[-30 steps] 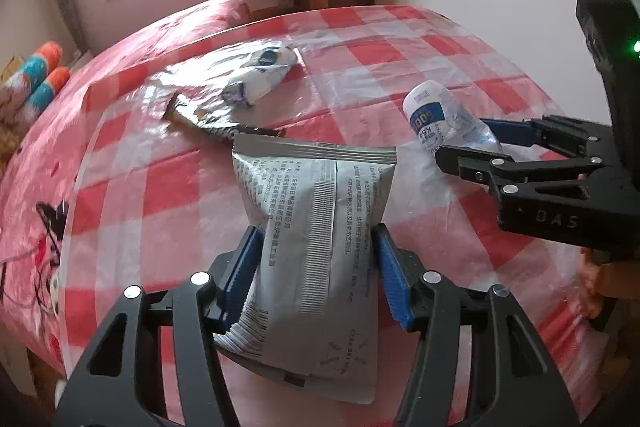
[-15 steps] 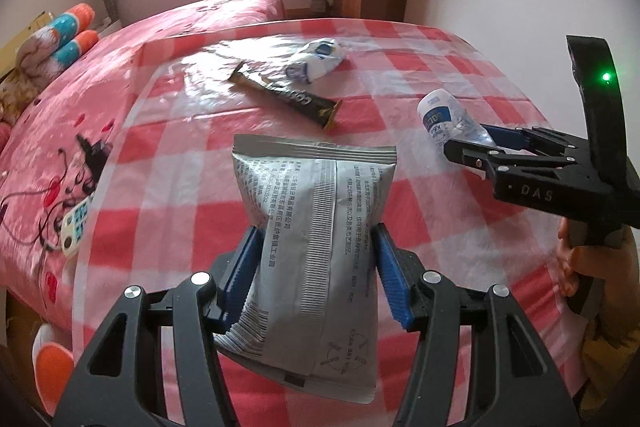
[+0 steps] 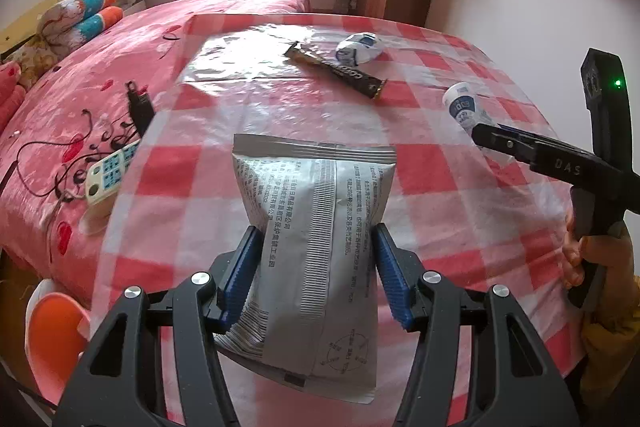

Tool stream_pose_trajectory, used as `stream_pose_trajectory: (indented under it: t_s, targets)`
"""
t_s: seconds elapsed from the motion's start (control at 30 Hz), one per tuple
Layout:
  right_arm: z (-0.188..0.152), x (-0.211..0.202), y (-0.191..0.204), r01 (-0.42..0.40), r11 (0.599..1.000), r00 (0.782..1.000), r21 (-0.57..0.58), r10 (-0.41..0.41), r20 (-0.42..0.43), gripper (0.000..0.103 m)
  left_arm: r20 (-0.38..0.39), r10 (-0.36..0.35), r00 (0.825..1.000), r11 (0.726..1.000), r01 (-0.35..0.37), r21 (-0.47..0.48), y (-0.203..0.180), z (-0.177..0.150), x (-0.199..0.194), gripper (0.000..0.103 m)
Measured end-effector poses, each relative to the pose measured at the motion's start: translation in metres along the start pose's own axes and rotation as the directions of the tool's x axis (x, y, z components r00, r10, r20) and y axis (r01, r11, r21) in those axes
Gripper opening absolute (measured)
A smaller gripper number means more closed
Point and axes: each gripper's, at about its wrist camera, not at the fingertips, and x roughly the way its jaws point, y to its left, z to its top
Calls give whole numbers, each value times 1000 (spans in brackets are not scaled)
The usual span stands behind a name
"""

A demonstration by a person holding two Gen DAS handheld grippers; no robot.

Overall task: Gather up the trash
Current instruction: 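Carry the grey bag and white bottle toward the orange bucket with both tools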

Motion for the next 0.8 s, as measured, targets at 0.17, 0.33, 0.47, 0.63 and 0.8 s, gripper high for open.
stream_pose_trajectory:
  t_s: [0.17, 0.33, 0.47, 0.63, 0.8]
  targets:
    - [-5, 1, 16, -36, 999, 999, 10, 36, -14, 61, 16, 9, 1000, 1000, -9, -11, 16, -14, -15, 58]
    - [-9, 4, 44, -78, 997, 996, -7, 77, -42, 61, 30, 11, 999, 999, -10, -40, 35, -24, -31, 58]
    - [-11, 8, 73, -118, 992, 991, -37, 115, -71, 61, 48, 29, 998, 997, -26, -75, 55, -32, -43, 58]
    - [-10, 7, 116, -172, 980, 983, -98, 163, -90, 61, 69, 70, 995, 989, -60, -137, 87, -46, -57, 58]
    - [-11, 14, 159, -233, 962, 968, -144, 214, -133, 61, 79, 106, 991, 975, -89, -203, 120, -61, -72, 58]
